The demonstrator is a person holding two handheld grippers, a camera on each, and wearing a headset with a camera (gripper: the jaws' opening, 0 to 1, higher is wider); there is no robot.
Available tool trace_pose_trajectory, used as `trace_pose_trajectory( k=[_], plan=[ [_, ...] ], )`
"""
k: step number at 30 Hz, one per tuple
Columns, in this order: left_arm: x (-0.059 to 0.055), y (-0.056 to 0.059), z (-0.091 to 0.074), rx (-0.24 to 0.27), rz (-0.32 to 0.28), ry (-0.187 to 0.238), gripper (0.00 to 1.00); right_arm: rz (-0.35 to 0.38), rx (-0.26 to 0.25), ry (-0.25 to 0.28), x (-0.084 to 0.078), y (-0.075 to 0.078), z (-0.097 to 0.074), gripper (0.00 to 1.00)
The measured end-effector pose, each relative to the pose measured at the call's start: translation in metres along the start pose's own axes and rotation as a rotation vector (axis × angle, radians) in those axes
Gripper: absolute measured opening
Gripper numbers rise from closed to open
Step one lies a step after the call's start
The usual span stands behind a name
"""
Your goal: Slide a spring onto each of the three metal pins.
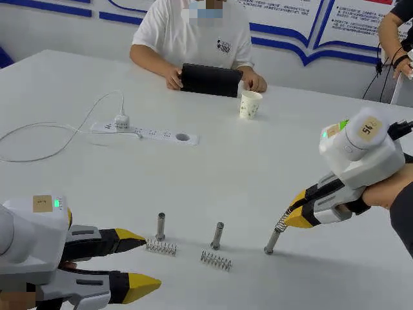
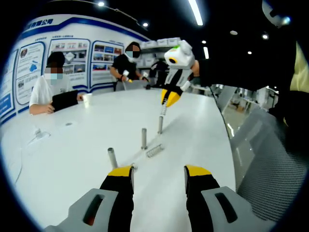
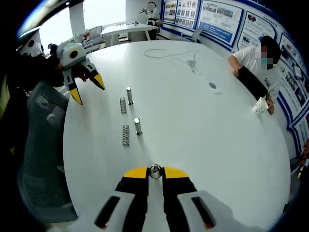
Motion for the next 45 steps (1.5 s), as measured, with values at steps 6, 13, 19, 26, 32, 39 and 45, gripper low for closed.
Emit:
trace_pose_trajectory(
  k=[6,13,19,26,32,39,45],
  plan=[
    [0.000,-0.001,0.000,0.004,-0.006,0.002,0.43,0.007,0.007,-0.009,-0.003,0.003,0.006,0.12],
    [0.000,-0.002,0.000,0.006,-0.006,0.002,0.43,0.010,0.005,-0.020,-0.006,0.005,0.011,0.12],
    [-0.001,-0.002,-0.001,0.006,-0.007,0.000,0.43,0.011,0.007,-0.033,-0.010,0.006,0.017,0.12],
    [-0.001,-0.002,-0.001,0.007,-0.008,-0.001,0.43,0.010,0.004,-0.052,-0.013,0.006,0.024,0.12],
    [-0.001,-0.002,-0.001,0.006,-0.008,-0.003,0.43,0.013,0.004,-0.071,-0.018,0.005,0.032,0.12],
    [-0.001,-0.001,-0.001,0.005,-0.008,-0.003,0.43,0.020,0.004,-0.084,-0.022,0.004,0.040,0.12],
    [-0.001,-0.002,-0.001,0.007,-0.008,-0.003,0.43,0.031,0.003,-0.088,-0.025,0.003,0.045,0.12]
  ],
)
Point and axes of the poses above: the centre of the closed fingertips' face, and the gripper's own axes: z roughly forward along the fingers, y roughly to its right, x roughly out of its top, the point moved 6 cm from there along -z, roughly backward along the fingers, and after that the axes turned 9 degrees about y, right-handed, at the moved point
